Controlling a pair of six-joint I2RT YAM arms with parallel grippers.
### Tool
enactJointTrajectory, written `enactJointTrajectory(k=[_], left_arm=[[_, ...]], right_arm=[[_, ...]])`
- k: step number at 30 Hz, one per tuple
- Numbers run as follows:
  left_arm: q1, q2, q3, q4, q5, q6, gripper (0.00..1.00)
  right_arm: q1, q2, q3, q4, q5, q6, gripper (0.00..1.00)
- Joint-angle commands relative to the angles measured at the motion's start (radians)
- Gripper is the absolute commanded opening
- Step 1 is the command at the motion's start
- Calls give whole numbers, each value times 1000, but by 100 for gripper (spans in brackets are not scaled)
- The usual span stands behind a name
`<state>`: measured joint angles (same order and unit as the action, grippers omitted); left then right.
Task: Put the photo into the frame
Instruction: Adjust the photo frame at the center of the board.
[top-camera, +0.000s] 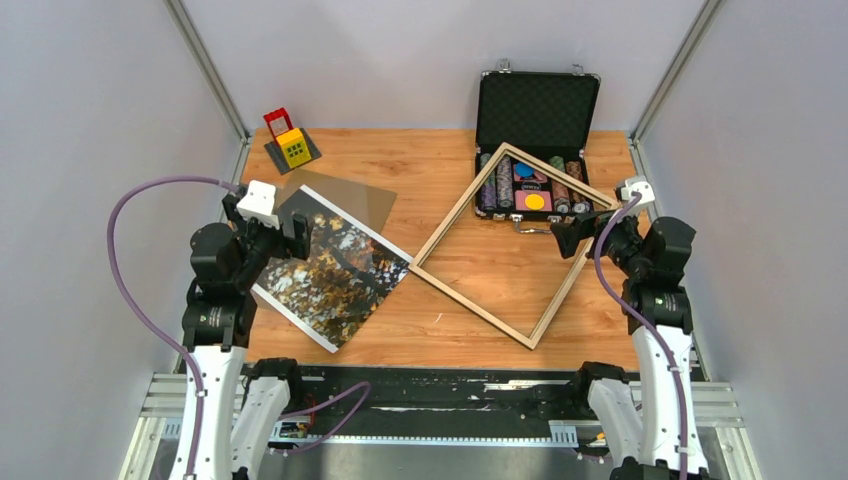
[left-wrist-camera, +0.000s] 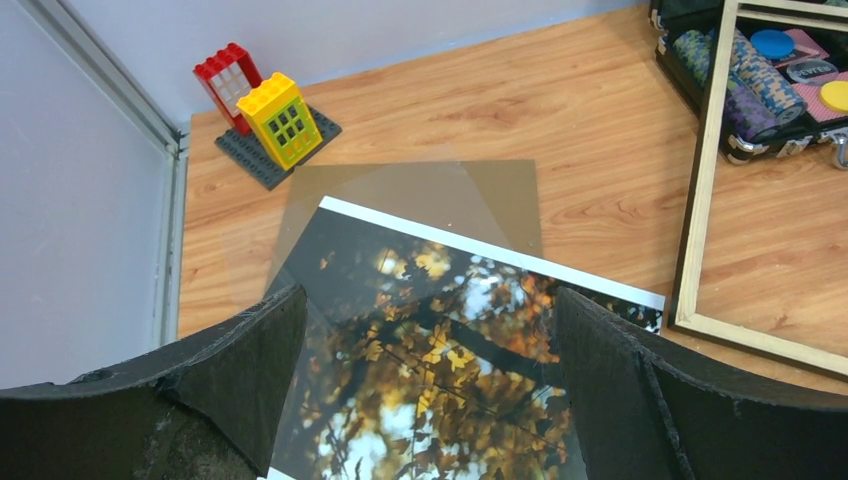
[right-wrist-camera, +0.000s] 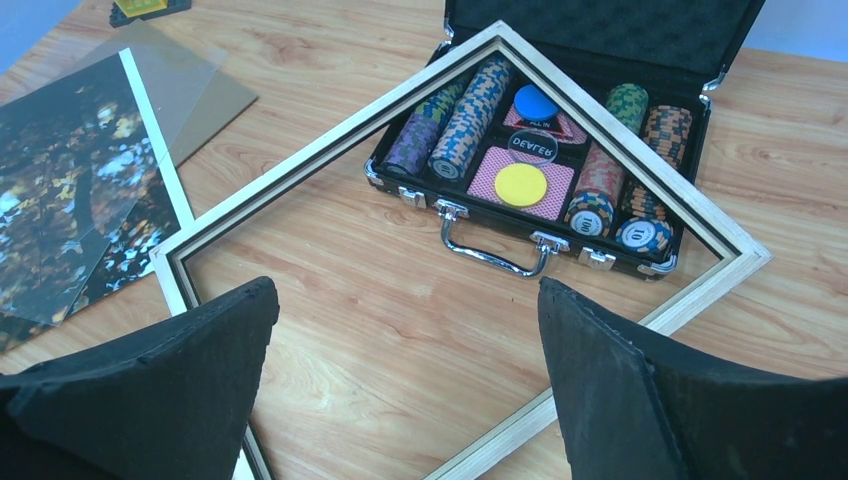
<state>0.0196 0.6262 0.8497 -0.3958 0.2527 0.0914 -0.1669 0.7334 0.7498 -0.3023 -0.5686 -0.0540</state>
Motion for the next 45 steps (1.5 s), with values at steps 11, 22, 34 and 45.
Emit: enactJointTrajectory(k=[11, 22, 34, 45], left_arm=[[7, 68, 71, -78, 82, 15, 100], [-5, 372, 61, 90, 237, -52, 100], [-196, 595, 87, 213, 161, -49, 100], [-201, 503, 1, 268, 163, -58, 100]], right_arm=[[18, 81, 97, -11, -80, 40, 100], [149, 358, 58, 125, 134, -3, 98], [91, 433, 4, 81, 568, 84, 92], [-38, 534, -13, 68, 612, 184, 90]])
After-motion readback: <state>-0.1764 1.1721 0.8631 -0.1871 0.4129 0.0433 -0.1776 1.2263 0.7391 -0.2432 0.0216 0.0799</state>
